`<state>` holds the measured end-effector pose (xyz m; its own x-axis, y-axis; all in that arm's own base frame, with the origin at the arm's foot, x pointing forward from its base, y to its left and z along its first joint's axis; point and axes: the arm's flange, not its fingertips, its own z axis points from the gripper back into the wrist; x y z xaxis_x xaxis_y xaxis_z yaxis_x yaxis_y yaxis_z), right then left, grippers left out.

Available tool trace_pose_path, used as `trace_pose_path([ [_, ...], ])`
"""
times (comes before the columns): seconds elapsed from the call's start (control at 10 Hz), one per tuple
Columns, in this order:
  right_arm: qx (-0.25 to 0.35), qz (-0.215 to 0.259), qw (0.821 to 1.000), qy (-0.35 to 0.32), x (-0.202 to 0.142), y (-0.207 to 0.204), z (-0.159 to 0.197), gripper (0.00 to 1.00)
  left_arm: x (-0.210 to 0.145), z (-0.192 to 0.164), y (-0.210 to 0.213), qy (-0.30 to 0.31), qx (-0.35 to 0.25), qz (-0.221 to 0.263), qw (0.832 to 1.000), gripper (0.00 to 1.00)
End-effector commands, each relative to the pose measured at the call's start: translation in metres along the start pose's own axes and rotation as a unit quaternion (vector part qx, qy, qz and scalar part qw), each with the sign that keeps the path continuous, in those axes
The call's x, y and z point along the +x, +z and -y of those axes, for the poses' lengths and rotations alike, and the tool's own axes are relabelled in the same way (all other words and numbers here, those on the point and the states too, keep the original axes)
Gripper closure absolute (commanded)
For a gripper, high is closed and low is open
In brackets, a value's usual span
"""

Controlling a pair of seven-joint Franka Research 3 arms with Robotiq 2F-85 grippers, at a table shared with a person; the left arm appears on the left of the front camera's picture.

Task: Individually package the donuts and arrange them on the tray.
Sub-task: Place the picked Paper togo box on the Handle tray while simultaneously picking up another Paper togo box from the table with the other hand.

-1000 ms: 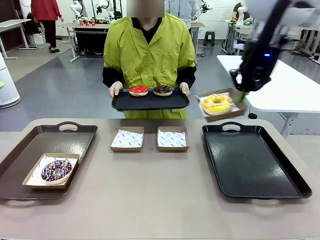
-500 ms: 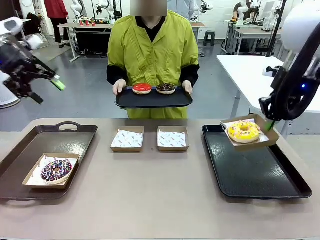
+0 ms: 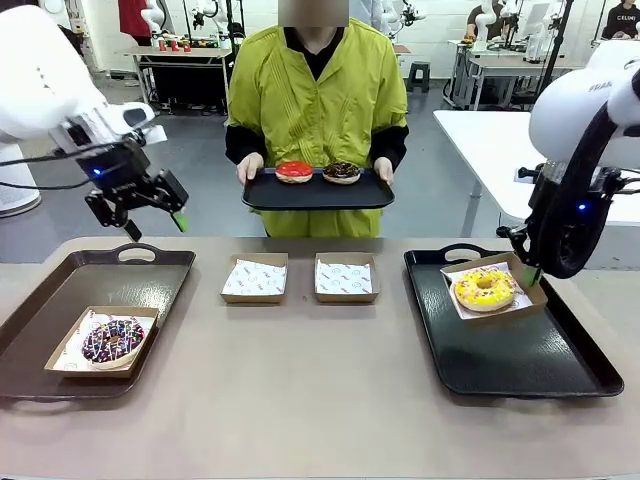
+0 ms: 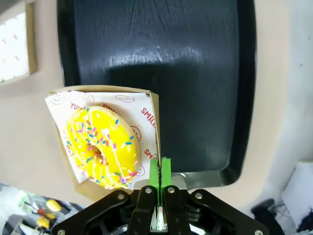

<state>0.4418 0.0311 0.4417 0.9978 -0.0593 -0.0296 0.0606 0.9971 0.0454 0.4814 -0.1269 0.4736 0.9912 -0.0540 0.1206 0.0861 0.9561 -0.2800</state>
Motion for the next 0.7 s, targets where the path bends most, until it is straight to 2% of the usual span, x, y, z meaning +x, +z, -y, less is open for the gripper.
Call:
trace_pose_path([
  [0.0,0.017,0.000,1.000,0.008,-0.003,0.006,0.005,0.99,0.006,0.014,-0.021,0.017,0.027,0.009,0.999,0.00],
  [0.4,0.017,0.000,1.000,0.008,-0.003,0.006,0.005,0.99,0.022,0.049,-0.075,-0.008,0.079,0.044,0.996,0.00],
  [0.5,0.017,0.000,1.000,0.008,-0.003,0.006,0.005,0.99,0.016,0.052,-0.072,-0.011,0.048,0.037,0.998,0.00],
  [0.6,0.017,0.000,1.000,0.008,-0.003,0.006,0.005,0.99,0.013,0.042,-0.068,-0.017,0.056,0.027,0.998,0.00],
])
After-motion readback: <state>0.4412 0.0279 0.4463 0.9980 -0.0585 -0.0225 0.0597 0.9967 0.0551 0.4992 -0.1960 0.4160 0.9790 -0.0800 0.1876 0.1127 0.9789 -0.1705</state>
